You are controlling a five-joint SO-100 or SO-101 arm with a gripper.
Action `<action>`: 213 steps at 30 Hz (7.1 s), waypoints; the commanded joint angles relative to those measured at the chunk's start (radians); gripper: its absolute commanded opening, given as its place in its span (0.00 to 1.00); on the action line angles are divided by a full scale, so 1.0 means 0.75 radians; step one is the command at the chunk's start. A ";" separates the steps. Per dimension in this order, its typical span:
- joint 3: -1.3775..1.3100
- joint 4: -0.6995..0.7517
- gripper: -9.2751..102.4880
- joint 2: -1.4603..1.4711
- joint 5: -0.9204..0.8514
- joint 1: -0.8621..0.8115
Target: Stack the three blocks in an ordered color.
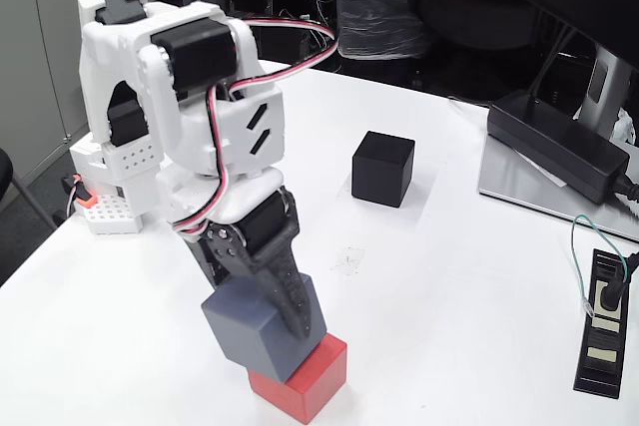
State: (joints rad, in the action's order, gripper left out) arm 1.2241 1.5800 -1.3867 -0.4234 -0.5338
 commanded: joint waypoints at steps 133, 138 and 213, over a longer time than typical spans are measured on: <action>0.389 -0.393 0.14 0.102 0.957 1.456; 0.389 -0.391 0.08 0.098 0.953 1.456; -0.006 -0.096 0.07 -0.468 0.272 0.127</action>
State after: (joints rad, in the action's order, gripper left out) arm 1.2487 1.5417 -1.7319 -0.2132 -0.4403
